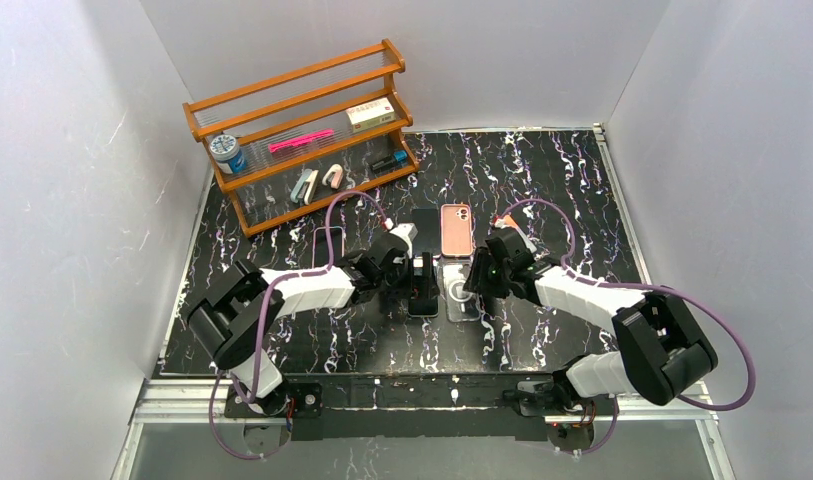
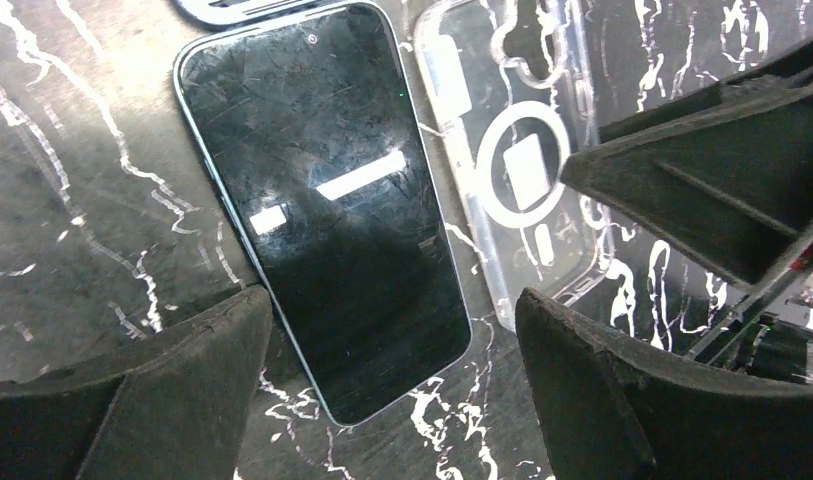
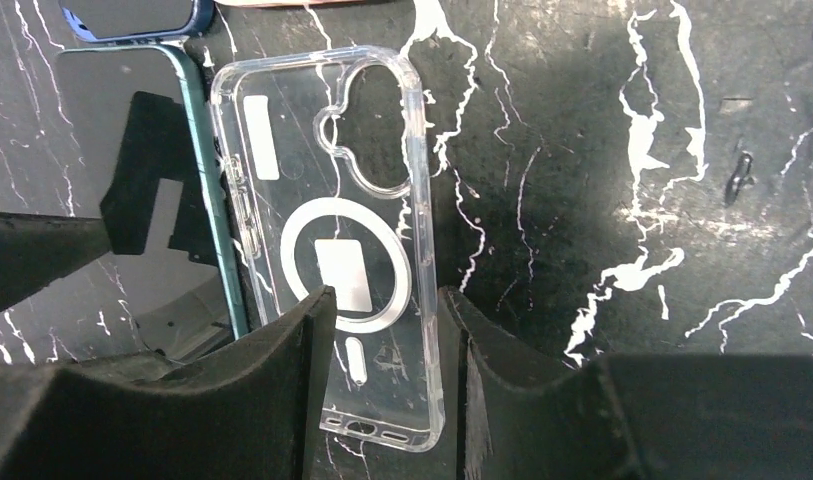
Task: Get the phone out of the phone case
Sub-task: Adjust the phone at the center of the board, then pick up the phone at the center of the board.
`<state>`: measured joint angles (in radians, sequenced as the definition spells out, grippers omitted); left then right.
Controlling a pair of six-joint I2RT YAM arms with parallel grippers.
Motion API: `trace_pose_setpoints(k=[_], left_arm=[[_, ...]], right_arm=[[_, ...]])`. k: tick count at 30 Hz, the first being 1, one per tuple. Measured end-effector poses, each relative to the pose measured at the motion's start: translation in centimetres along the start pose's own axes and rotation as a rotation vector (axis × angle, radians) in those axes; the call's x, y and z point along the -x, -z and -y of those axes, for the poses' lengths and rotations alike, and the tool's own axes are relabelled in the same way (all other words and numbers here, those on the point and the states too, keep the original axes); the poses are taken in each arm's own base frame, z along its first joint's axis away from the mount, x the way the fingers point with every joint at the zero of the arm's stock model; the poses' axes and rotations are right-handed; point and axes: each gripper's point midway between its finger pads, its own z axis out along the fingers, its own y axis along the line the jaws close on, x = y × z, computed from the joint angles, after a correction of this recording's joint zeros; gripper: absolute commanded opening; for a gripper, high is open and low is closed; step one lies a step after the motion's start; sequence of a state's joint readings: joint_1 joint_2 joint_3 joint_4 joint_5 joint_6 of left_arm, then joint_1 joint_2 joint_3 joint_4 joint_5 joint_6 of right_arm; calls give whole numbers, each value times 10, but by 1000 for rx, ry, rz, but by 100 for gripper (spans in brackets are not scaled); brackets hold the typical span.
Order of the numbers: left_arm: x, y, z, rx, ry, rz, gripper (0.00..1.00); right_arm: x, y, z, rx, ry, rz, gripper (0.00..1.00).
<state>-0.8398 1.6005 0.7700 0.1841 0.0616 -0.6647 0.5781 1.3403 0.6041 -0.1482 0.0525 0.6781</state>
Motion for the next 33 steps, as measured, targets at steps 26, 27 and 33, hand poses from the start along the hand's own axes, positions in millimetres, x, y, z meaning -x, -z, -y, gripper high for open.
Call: trace_pose_setpoints(k=[26, 27, 33], left_arm=[[15, -1, -12, 92, 55, -17, 94], [20, 3, -20, 126, 54, -13, 96], [72, 43, -78, 326, 71, 69, 98]], right_arm=[[23, 11, -5, 31, -32, 112, 98], [27, 17, -6, 41, -26, 138, 99], [56, 53, -10, 89, 18, 320, 99]])
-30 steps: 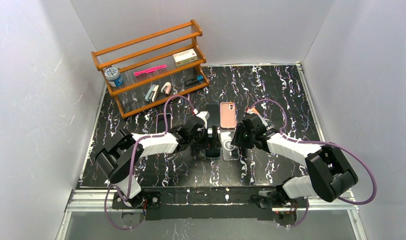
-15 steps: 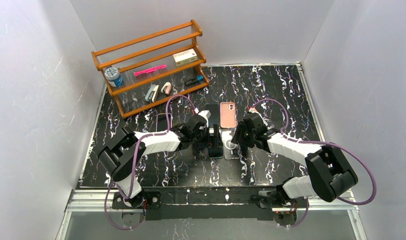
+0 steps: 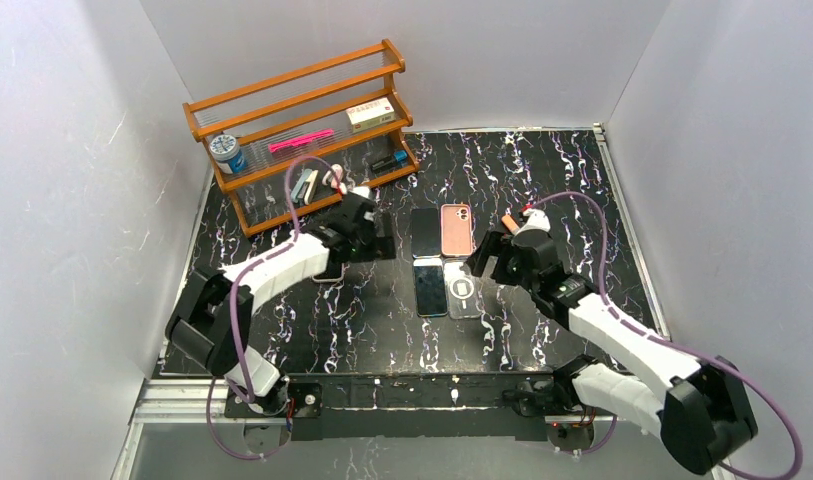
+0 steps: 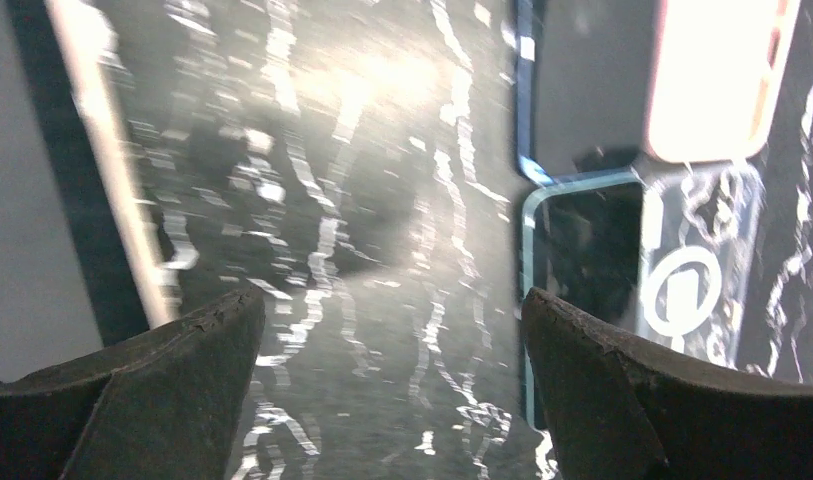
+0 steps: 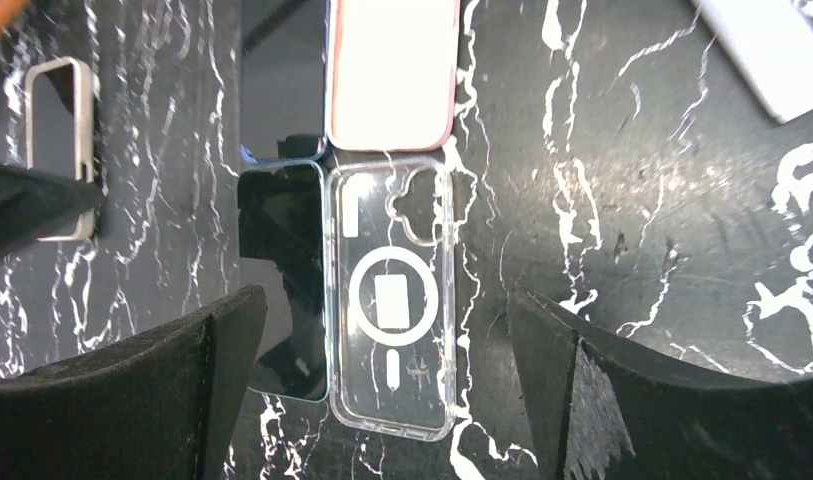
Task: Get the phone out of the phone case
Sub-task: Pick up the phone at the center of the board.
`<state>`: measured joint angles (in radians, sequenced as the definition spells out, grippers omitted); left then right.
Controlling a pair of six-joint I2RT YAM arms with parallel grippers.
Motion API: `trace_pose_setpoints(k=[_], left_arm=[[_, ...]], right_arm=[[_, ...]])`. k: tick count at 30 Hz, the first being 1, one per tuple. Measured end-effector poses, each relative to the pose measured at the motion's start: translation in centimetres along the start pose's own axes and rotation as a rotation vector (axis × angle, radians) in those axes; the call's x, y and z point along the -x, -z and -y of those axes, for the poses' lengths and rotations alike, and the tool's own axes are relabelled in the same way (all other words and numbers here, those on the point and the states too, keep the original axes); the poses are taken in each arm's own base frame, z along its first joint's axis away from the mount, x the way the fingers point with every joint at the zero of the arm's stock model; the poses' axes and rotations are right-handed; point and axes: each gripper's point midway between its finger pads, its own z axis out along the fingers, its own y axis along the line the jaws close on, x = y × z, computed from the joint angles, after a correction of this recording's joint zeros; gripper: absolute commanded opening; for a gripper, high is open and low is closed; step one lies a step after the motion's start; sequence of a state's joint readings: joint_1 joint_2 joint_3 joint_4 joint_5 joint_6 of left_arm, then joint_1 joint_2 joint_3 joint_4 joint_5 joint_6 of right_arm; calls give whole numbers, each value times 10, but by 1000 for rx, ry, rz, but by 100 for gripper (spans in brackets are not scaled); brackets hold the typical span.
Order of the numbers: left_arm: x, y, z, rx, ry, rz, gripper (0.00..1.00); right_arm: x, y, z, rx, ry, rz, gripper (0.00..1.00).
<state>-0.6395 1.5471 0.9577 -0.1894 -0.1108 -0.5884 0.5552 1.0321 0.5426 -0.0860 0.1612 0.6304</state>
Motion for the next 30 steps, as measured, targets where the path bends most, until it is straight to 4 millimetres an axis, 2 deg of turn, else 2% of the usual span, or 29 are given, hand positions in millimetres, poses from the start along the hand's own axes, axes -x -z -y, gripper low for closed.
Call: trace_pose_setpoints(k=[5, 8, 11, 15, 18, 21, 30], left_arm=[[49, 14, -60, 142, 46, 43, 98], [66, 16, -88, 208, 60, 37, 98], [70, 11, -114, 261, 68, 3, 98], [61, -1, -141, 324, 74, -70, 98], [53, -14, -153, 354, 67, -128, 98], [44, -24, -156, 359, 50, -174, 98], [31, -29, -152, 314, 15, -237, 98]], right_arm=[[20, 18, 4, 9, -3, 129, 99], [24, 28, 9, 16, -12, 189, 99], [25, 32, 11, 26, -14, 221, 99], [23, 32, 13, 25, 2, 220, 99], [22, 30, 13, 26, 8, 216, 99], [22, 30, 13, 26, 15, 215, 99], [16, 25, 12, 32, 44, 183, 99]])
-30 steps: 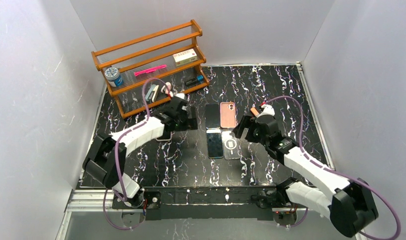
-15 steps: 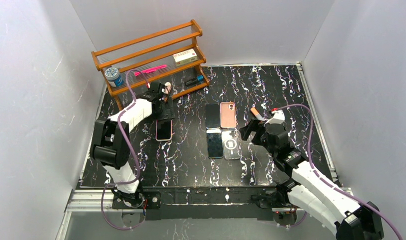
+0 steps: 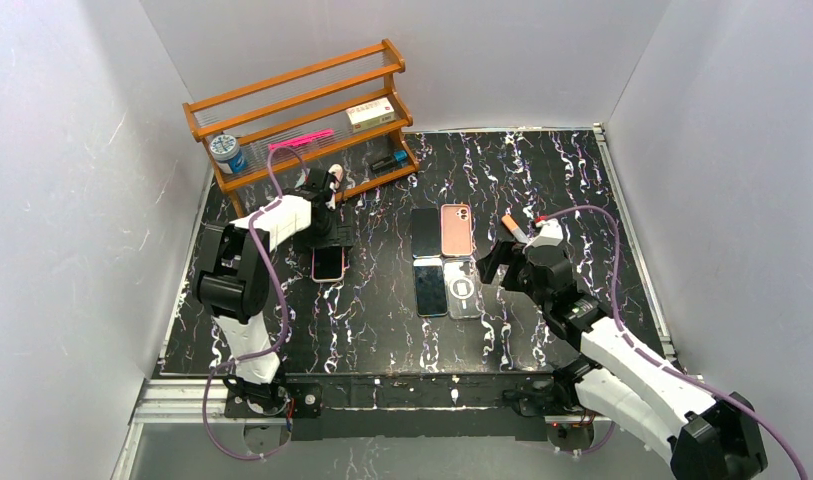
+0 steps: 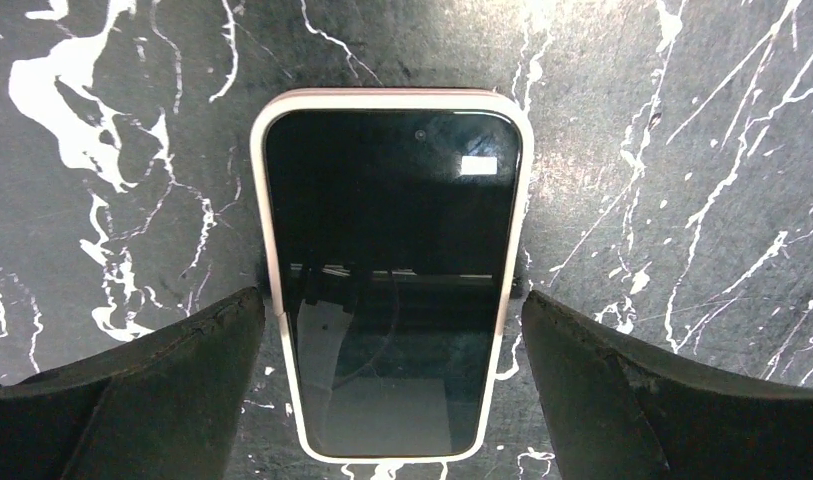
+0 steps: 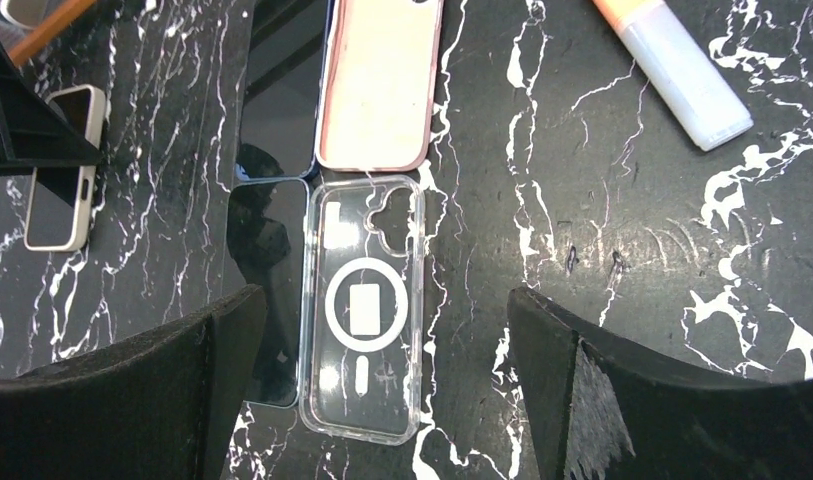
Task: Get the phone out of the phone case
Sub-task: Pick up the phone at the center of the board.
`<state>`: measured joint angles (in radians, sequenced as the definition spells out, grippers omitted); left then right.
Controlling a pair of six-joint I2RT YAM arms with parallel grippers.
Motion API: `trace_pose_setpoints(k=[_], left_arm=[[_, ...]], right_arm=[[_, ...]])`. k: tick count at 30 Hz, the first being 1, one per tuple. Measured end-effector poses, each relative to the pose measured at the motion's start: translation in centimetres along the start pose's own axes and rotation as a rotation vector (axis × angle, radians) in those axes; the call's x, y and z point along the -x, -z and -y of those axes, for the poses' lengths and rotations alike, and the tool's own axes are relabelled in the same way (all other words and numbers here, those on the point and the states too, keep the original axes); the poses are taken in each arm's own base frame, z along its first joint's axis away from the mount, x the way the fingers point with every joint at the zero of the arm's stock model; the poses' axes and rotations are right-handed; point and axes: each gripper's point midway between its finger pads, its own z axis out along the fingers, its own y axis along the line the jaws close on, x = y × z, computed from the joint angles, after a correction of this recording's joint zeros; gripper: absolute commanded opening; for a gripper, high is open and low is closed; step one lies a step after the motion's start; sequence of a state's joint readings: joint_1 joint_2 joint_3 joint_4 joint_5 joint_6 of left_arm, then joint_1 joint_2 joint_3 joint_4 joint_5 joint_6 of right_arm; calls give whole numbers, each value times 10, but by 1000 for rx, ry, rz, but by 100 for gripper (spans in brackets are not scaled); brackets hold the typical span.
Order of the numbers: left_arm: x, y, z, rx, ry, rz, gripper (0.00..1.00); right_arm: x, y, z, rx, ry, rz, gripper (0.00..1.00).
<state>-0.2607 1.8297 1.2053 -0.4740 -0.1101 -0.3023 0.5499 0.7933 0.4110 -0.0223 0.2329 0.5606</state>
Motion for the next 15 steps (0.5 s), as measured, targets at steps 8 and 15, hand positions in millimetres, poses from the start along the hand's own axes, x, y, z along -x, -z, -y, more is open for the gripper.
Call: trace_pose_setpoints(k=[8, 15], left_arm=[[-6, -6, 4, -10, -37, -24, 94], [-9, -6, 15, -24, -82, -20, 66]], right_arm=[[-19, -7, 0, 14, 27, -84, 99], [-31, -9, -8, 61, 28, -141, 97]])
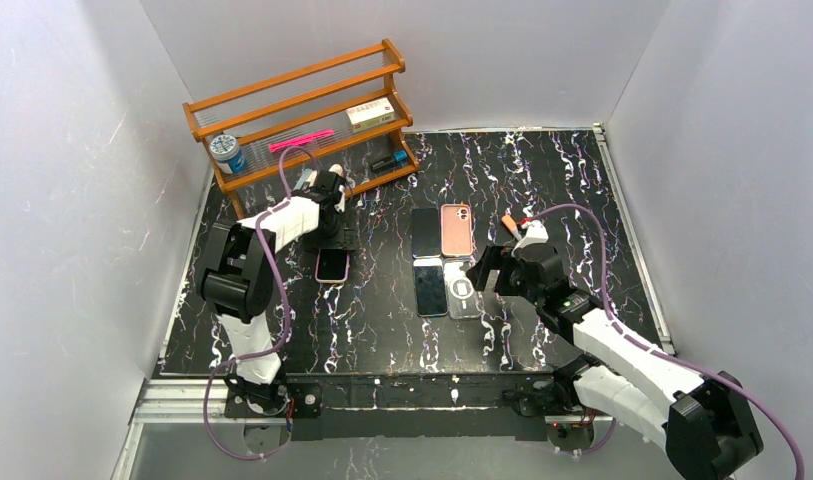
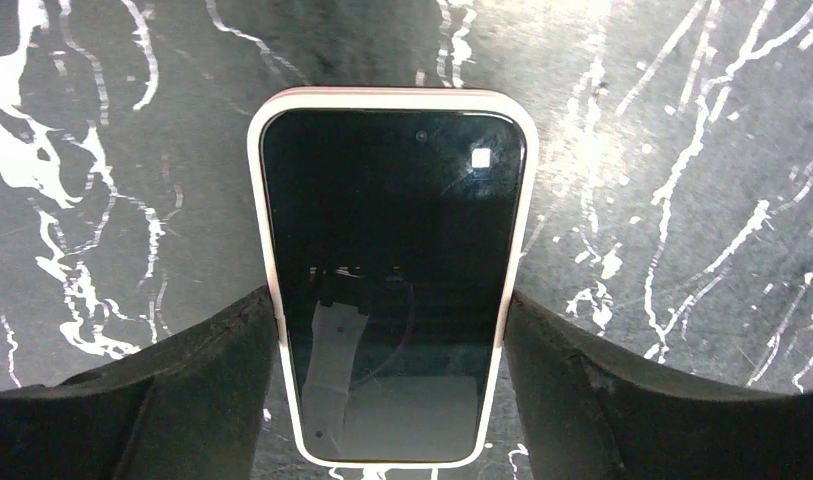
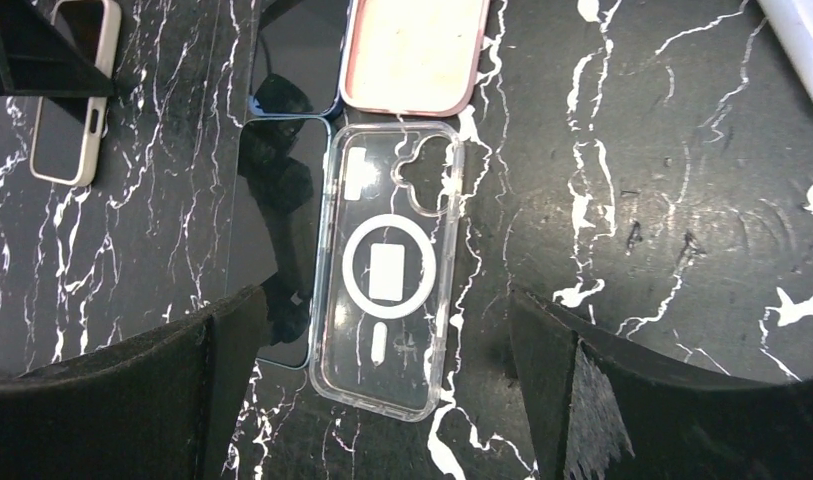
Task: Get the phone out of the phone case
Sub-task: Pick up the phone at the center of the board.
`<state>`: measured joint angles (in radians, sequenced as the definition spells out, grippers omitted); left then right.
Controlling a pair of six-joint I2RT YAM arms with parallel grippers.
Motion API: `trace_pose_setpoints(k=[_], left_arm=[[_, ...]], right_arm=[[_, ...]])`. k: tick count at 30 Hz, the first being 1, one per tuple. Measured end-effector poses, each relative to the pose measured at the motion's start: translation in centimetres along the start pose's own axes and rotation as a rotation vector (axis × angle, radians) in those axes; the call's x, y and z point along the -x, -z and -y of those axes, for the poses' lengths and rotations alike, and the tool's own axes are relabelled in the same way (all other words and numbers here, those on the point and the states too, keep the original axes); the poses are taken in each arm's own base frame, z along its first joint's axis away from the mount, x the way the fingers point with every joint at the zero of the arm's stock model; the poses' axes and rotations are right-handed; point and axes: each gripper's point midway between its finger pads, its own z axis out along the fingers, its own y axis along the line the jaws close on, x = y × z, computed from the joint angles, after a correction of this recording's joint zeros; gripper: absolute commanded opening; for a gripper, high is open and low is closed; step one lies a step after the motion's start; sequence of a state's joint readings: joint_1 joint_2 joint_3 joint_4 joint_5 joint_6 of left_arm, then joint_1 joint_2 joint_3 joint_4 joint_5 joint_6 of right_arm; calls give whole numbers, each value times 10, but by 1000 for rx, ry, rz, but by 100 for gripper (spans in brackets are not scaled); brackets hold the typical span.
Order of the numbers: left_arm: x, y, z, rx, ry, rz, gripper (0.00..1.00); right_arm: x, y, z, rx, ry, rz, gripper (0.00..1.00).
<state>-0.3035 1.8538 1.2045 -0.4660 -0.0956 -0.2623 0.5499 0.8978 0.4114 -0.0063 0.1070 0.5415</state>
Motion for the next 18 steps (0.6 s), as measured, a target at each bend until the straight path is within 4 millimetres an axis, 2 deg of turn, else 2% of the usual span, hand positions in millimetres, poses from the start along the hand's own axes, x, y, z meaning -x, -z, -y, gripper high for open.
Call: trace_pose_setpoints(k=[3, 7, 12, 18], left_arm=[[-2, 1, 9, -17, -22, 2, 48], [-4, 5, 17, -56, -13, 9, 33], [-12, 12, 35, -159, 52, 21, 17], [-24, 26, 62, -332, 200, 63, 1]], right_arm=[[-3, -2, -6, 28, 0, -21, 96], [-7, -5, -18, 82, -4, -67, 95], [-14, -11, -36, 158, -20, -116, 95], [-25, -17, -68, 241, -17, -155, 93]])
